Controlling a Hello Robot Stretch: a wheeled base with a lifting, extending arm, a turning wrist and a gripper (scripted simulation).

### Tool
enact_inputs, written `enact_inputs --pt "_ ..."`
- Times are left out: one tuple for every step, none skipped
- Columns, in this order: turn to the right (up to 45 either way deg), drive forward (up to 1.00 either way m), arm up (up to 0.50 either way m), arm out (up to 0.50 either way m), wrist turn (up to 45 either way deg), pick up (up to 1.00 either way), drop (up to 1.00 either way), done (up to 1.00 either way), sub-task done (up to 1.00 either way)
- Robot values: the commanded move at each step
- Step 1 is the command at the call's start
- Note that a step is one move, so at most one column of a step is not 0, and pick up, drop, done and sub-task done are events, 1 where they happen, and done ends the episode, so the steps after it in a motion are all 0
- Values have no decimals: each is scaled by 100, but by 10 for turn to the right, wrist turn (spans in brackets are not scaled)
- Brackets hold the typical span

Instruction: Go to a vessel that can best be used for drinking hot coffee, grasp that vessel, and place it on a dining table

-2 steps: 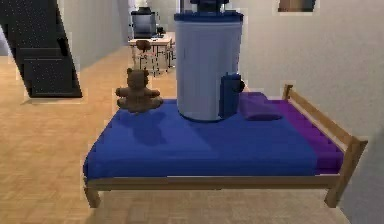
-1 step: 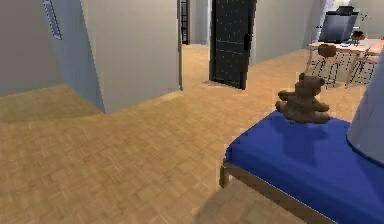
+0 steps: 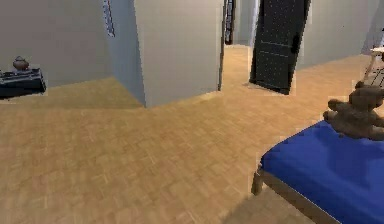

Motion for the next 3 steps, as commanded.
enact_inputs --pt "0 100 0 0 0 0 0 0 0" --pt "-30 0 0 0 0 0 0 0 0" --pt "-120 0 0 0 0 0 0 0 0"
